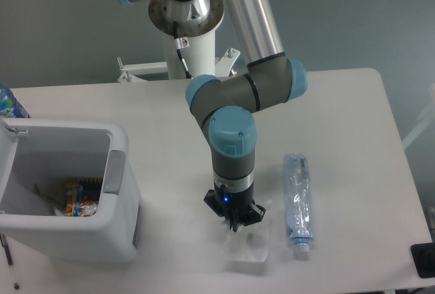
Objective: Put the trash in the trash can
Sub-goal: 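Lift the wrapper and carry it over the white trash bin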
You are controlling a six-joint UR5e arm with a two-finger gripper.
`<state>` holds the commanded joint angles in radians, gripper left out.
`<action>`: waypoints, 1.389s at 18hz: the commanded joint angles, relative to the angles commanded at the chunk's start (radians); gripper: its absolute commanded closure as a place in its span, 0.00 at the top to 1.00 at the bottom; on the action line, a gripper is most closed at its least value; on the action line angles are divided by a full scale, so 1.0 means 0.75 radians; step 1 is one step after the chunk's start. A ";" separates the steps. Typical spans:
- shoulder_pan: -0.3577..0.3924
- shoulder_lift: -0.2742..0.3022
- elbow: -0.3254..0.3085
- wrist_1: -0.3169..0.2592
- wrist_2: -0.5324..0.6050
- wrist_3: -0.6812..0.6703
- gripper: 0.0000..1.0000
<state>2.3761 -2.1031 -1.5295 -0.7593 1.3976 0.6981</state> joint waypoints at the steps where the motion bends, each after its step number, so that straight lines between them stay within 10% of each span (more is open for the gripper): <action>1: 0.004 0.004 0.010 0.000 -0.031 -0.006 0.00; 12: 0.100 0.288 0.010 -0.145 -0.436 -0.010 0.00; 25: 0.011 0.434 0.063 -0.143 -0.710 -0.303 0.00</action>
<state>2.3840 -1.7779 -1.4818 -0.8667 0.8652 0.4712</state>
